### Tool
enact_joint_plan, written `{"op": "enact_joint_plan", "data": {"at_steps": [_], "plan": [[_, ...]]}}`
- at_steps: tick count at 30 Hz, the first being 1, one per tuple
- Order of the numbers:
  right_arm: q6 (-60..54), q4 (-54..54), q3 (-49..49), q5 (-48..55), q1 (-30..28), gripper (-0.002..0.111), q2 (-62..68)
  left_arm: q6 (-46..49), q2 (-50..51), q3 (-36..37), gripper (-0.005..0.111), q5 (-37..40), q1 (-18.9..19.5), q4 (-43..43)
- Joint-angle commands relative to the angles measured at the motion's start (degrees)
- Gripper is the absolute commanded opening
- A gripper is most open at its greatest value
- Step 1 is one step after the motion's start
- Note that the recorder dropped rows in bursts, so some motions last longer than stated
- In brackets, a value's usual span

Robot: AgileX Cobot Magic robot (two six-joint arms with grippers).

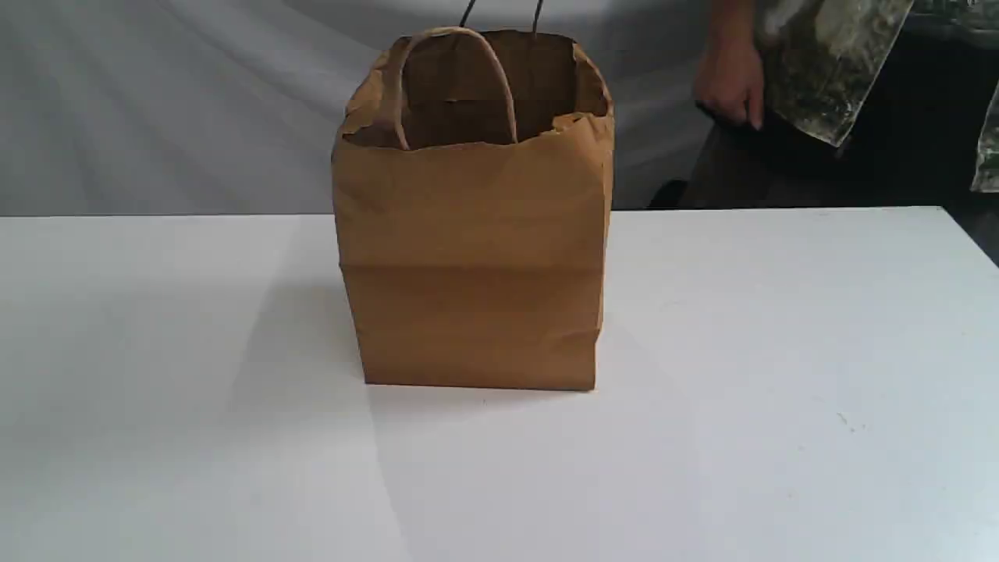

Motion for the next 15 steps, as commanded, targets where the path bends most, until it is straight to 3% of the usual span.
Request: {"op": "enact_joint_plan", "data": {"at_steps": [1,15], "plan": [[-0.65,1.86,0.19,0.2,0.2,0.068,-0.36,-0.13,-0.31,0.44,0.064,4.53,0.01,-0.55],[-0.65,1.86,0.19,0.2,0.2,0.068,-0.36,-0.26,-0.31,0.44,0.064,6.26,0.01,-0.55]]}}
